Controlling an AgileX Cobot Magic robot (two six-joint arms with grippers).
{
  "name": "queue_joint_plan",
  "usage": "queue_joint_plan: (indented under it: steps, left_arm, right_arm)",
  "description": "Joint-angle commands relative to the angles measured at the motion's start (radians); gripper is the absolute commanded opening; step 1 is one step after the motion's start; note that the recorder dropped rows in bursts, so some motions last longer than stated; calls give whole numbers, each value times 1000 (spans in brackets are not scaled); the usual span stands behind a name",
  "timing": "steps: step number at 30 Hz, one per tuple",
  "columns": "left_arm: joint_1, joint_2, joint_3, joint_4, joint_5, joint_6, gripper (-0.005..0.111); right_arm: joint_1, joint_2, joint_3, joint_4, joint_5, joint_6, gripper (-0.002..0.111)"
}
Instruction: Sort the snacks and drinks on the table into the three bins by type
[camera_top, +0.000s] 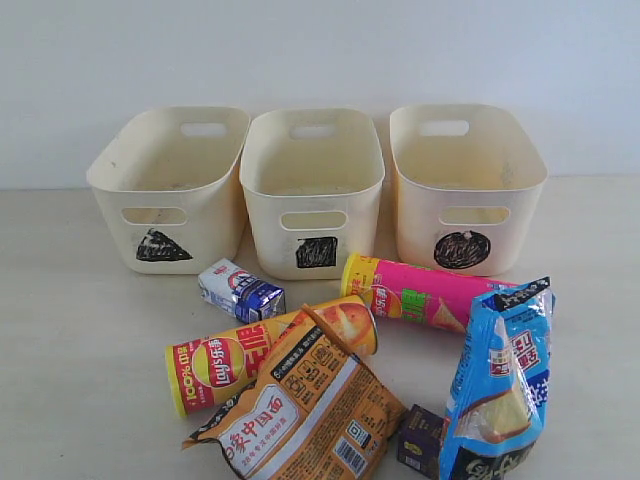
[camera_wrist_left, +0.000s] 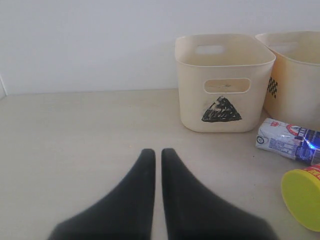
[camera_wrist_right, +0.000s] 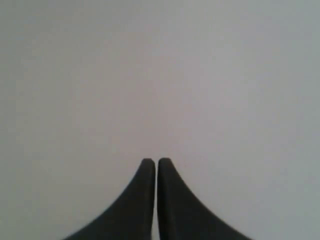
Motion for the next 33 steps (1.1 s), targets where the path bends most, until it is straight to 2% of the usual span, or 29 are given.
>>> queue_joint_plan:
  steps: [1, 3, 4, 5, 6, 13, 14, 16, 17, 19, 21, 24, 26, 28, 33]
  left_arm:
    - [0, -1, 3, -11, -6, -3, 4]
    - [0, -1, 3, -11, -6, -3, 4]
    - [0, -1, 3, -11, -6, -3, 4]
    - [0, -1, 3, -11, -6, -3, 4]
    - [0, -1, 3, -11, -6, -3, 4]
    - [0, -1, 3, -11, -6, -3, 4]
    - [0, -1, 3, -11, -6, -3, 4]
    - [0, -1, 3, -11, -6, -3, 4]
    - [0, -1, 3, -11, -6, -3, 4]
    - [0, -1, 3, -11, -6, -3, 4]
    - [0, -1, 3, -11, -6, -3, 4]
    - [0, -1, 3, -11, -6, -3, 4]
    - [0, -1, 3, -11, -6, -3, 4]
    - [0, -1, 3, -11, -6, -3, 4]
    - [0, -1, 3, -11, -6, -3, 4]
  right_arm:
    - [-3, 155, -147, -193, 474, 71, 0]
    - [-3, 240, -222, -193, 696, 14, 0]
    - [-1, 318, -296, -159, 878, -100, 0]
    - [-1, 360, -333, -118, 971, -179, 0]
    - [-1, 443, -400, 0, 1116, -332, 0]
    - [0, 664, -579, 470, 1572, -714, 2]
    - [0, 675, -579, 496, 1601, -742, 7]
    - [36, 683, -579, 507, 1637, -751, 27]
    - [69, 683, -579, 508, 1647, -751, 43]
    - [148, 683, -579, 508, 1655, -749, 62]
    - [233, 683, -579, 508, 1666, -740, 73]
    - [339, 683, -579, 495, 1643, -671, 82]
    - [393, 684, -579, 414, 1622, -559, 83]
    - [463, 695, -579, 236, 1636, -352, 83]
    - [598, 725, -519, 57, 1589, -135, 83]
